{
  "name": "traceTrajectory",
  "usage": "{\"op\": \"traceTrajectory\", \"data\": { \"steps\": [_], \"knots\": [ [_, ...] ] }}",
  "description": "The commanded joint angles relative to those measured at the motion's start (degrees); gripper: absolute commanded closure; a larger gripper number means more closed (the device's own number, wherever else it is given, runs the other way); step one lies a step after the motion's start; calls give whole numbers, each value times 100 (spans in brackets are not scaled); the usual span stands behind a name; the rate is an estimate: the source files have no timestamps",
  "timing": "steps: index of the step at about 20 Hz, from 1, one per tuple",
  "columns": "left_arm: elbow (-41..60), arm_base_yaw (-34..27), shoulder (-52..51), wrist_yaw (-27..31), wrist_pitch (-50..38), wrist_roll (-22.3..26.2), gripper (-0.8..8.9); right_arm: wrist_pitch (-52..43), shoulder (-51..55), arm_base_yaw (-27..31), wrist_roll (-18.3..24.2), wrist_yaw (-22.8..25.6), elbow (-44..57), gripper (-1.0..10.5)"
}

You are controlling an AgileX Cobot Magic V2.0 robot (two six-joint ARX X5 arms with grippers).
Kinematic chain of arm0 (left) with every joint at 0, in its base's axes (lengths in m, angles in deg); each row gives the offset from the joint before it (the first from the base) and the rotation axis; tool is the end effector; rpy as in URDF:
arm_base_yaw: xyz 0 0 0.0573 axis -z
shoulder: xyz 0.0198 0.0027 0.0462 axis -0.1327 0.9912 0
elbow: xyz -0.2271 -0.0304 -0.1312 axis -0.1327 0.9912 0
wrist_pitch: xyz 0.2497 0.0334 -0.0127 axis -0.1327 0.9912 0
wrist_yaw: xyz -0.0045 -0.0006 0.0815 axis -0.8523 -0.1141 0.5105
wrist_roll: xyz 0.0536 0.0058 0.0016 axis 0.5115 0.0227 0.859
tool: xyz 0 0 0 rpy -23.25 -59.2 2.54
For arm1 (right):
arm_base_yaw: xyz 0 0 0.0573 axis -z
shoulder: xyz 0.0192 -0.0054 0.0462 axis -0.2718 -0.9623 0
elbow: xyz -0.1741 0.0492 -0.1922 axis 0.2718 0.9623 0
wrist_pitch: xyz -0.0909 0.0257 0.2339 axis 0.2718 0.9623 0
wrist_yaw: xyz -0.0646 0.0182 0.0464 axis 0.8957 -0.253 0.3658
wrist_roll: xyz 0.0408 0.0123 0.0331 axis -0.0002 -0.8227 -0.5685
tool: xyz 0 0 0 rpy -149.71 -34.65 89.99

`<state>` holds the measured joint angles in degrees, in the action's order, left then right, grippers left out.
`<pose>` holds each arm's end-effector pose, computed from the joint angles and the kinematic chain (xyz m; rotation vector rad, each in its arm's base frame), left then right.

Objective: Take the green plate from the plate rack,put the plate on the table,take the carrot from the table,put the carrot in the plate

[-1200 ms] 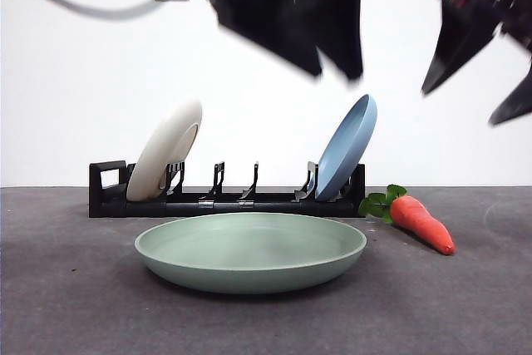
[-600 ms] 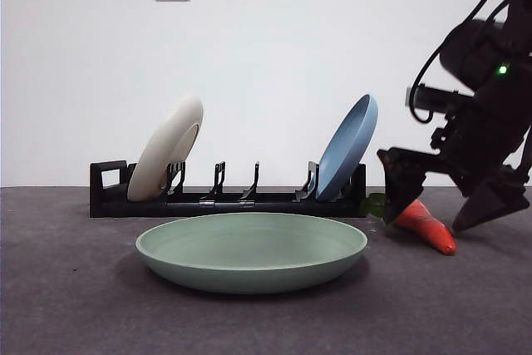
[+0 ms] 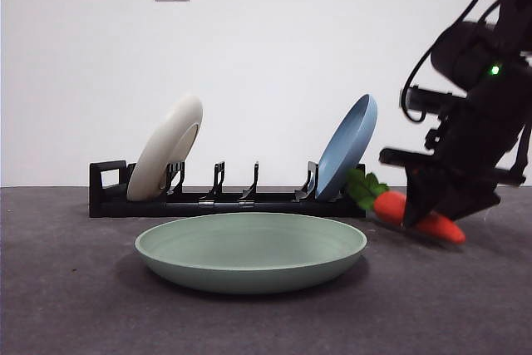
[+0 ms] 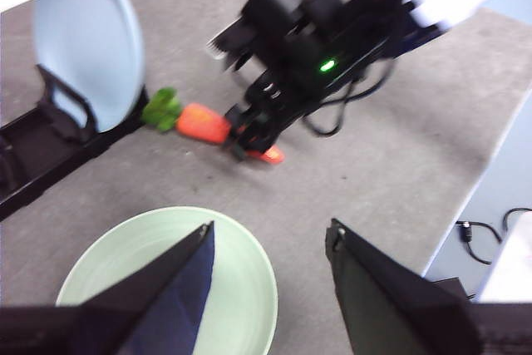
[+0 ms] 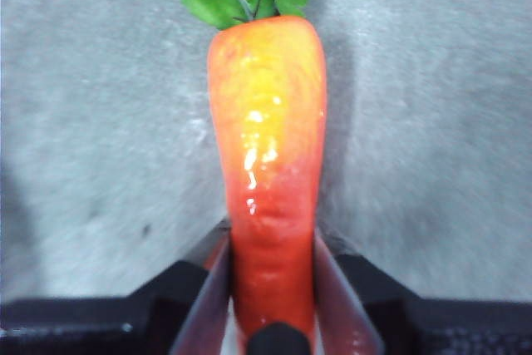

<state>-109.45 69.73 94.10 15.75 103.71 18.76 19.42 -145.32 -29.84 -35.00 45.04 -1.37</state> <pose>0.1160 -0.2052 0.3493 0.1758 0.4757 -0.7985 0.3219 0.0845 0.1550 -0.0266 0.9144 0.3336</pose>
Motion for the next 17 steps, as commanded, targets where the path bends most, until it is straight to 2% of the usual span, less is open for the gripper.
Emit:
{"op": "traceTrajectory", "data": {
  "steps": [1, 4, 8, 11, 13, 17],
  "knots": [
    [20, 15, -2, 31, 72, -15, 585, 354, 490, -160, -101, -24, -7, 963],
    [20, 15, -2, 28, 125, -15, 585, 732, 1060, -605, -101, -52, -4, 963],
    [20, 17, -2, 11, 177, -17, 585, 588, 1228, -1561, -262, -136, -4, 963],
    [20, 17, -2, 2, 260, -22, 585, 212, 890, -2218, -383, -105, -4, 963],
    [20, 17, -2, -7, 297, -22, 585, -39, 544, -2509, -452, 85, -4, 963],
    [20, 17, -2, -11, 369, -22, 585, -236, -177, -2702, -540, 168, -4, 963]
  ]
}}
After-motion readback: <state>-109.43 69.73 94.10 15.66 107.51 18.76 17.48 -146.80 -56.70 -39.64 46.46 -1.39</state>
